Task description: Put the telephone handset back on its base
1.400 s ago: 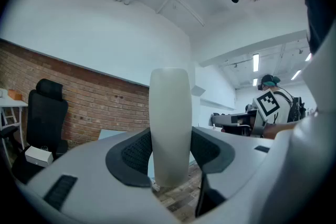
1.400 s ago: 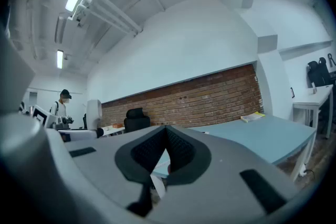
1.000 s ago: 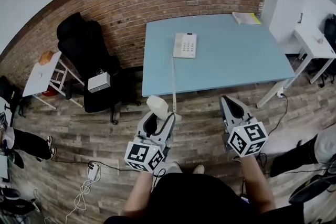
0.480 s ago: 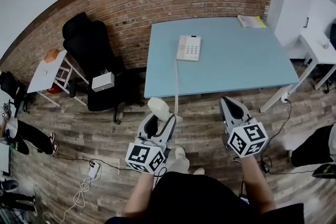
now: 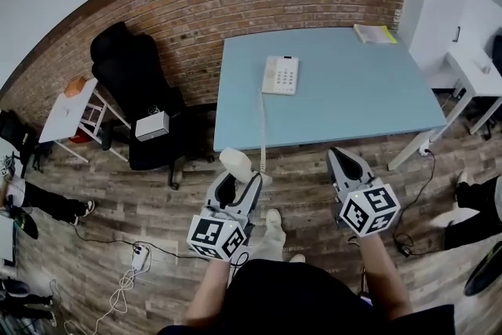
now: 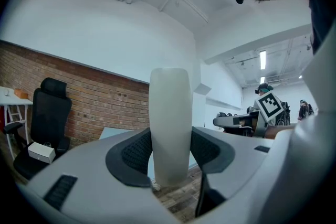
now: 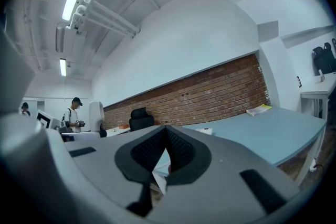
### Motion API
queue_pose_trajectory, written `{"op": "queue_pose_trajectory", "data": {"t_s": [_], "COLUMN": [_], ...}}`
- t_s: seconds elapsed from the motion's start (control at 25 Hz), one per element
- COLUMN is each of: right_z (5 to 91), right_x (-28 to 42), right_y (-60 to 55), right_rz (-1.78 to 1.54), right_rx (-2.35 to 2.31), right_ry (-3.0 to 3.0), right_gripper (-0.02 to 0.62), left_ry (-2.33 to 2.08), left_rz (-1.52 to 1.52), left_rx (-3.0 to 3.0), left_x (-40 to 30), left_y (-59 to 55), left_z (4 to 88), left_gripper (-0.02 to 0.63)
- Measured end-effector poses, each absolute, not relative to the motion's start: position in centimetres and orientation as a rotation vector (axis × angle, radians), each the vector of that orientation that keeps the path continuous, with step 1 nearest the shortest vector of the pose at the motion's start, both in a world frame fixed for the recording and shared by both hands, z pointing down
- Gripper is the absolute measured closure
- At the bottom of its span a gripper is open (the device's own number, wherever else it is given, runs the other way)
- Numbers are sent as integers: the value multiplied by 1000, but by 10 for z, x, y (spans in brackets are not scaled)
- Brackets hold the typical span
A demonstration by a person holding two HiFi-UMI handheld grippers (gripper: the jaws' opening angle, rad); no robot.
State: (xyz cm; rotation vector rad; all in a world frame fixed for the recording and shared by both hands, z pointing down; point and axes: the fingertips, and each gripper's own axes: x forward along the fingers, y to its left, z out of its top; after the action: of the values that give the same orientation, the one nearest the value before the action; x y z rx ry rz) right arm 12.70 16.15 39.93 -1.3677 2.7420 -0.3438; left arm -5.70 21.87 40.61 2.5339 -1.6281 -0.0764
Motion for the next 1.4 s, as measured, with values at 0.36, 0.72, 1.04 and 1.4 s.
{"op": "queue_pose_trajectory", "data": {"t_s": [0.36,0.72,1.04,1.4], "right_z": [407,415,426,418], "right_x": [109,98,91,92], "right_y": [133,98,58,2], "right_rz": [-358,-385,-425,-426], "right_rx": [-1377,-1376,-1386,-1414], "right_ry": [2791,2801,2813,2787], "right_gripper": [588,588,588,588], "left_ry": [-1619,-1617,-1607,-1580], "left_rz": [-86,-76,-59,-47], "left_rx": [2523,2506,2491,2494], "left_x": [-70,-79,-83,-85], "left_y": [195,158,116,59], "left_z": [409,415,420,416], "left_gripper": [379,379,379,379]}}
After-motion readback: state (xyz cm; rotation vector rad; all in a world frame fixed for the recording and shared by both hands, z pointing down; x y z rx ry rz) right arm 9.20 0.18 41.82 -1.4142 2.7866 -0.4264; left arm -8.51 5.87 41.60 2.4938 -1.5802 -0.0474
